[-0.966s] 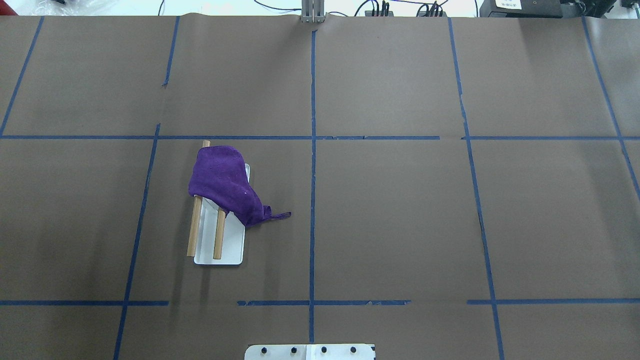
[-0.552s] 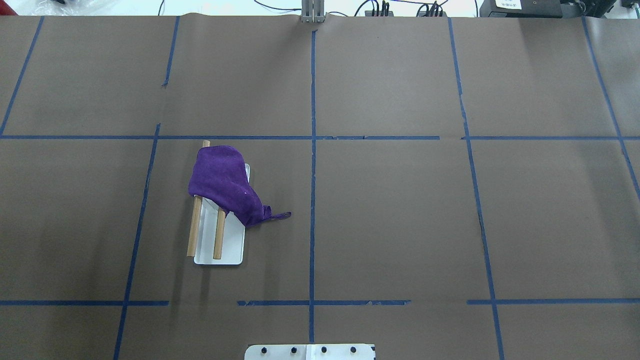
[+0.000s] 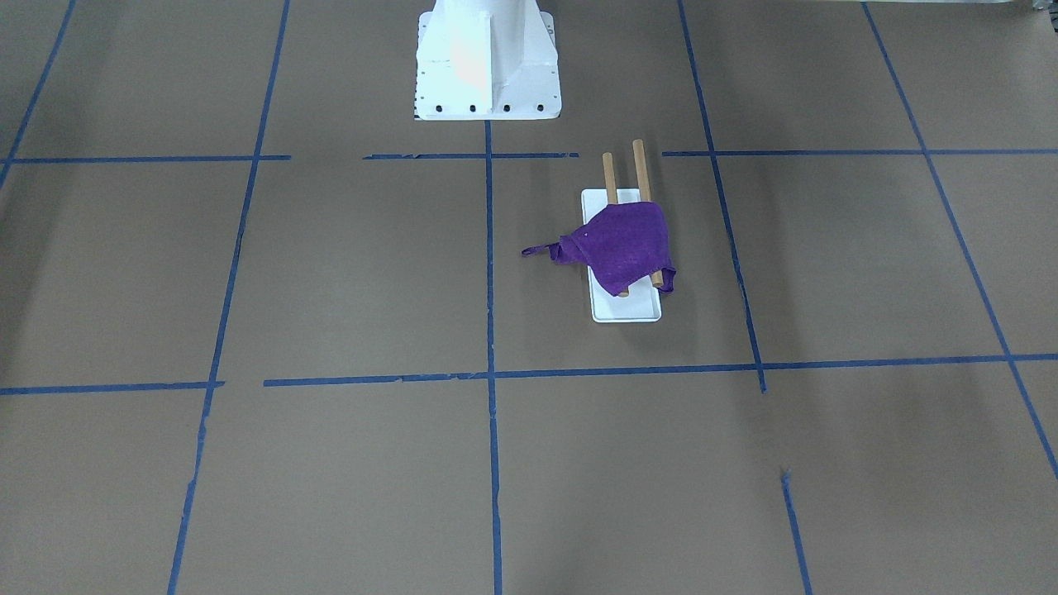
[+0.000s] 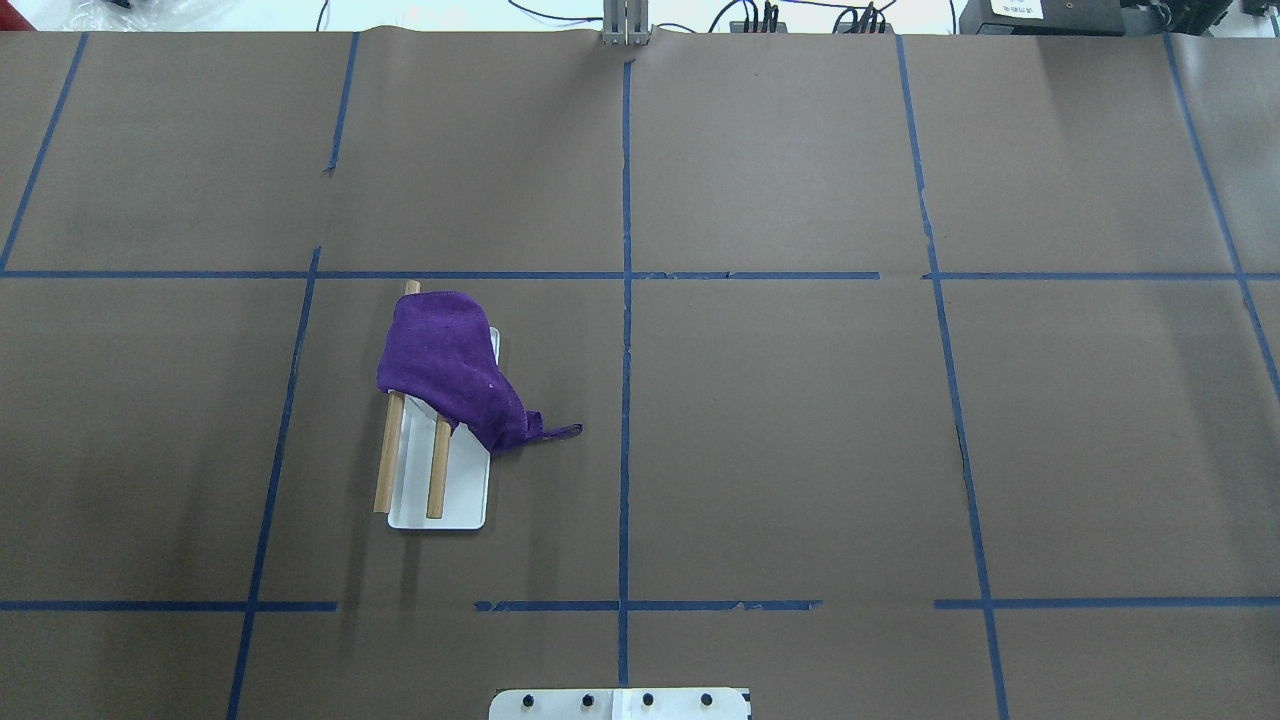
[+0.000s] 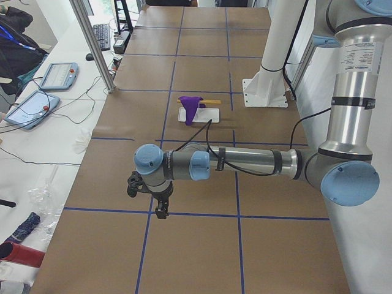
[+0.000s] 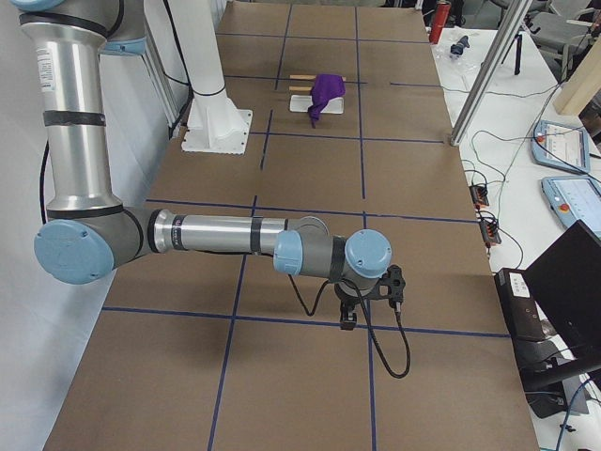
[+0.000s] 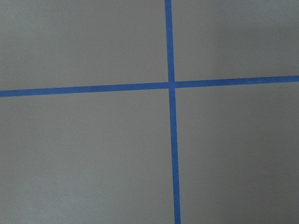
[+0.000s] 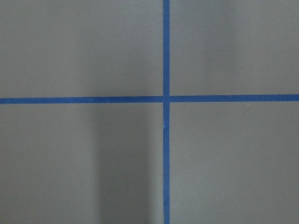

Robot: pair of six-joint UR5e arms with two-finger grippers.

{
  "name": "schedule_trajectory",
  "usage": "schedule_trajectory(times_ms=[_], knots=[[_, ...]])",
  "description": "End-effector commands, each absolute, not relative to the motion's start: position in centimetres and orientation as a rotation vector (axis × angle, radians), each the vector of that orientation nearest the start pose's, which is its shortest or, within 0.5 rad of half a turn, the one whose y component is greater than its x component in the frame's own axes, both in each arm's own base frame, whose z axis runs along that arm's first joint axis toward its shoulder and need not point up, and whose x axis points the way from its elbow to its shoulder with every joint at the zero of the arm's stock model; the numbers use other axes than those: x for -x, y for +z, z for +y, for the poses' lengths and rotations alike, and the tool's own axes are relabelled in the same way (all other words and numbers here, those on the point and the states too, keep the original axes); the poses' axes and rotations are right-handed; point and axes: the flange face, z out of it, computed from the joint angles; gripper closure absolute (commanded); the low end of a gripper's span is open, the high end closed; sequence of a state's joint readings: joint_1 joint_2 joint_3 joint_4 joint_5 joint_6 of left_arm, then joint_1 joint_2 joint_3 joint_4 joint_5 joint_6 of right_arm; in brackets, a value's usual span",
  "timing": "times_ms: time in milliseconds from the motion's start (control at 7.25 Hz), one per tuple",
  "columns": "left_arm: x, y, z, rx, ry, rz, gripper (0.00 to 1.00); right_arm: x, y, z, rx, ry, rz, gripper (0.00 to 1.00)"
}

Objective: Hang towel on rack

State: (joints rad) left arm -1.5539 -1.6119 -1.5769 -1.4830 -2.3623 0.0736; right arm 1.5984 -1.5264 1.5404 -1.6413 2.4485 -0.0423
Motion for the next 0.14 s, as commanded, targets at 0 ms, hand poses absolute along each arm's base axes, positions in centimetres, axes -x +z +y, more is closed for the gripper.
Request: schedule_trajectory(times_ms=[0], knots=[[5.39, 64.21, -50.74, 0.012, 0.071, 0.792, 0.0, -7.06, 65.0, -50.53, 0.021, 0.011, -0.88, 0.0]])
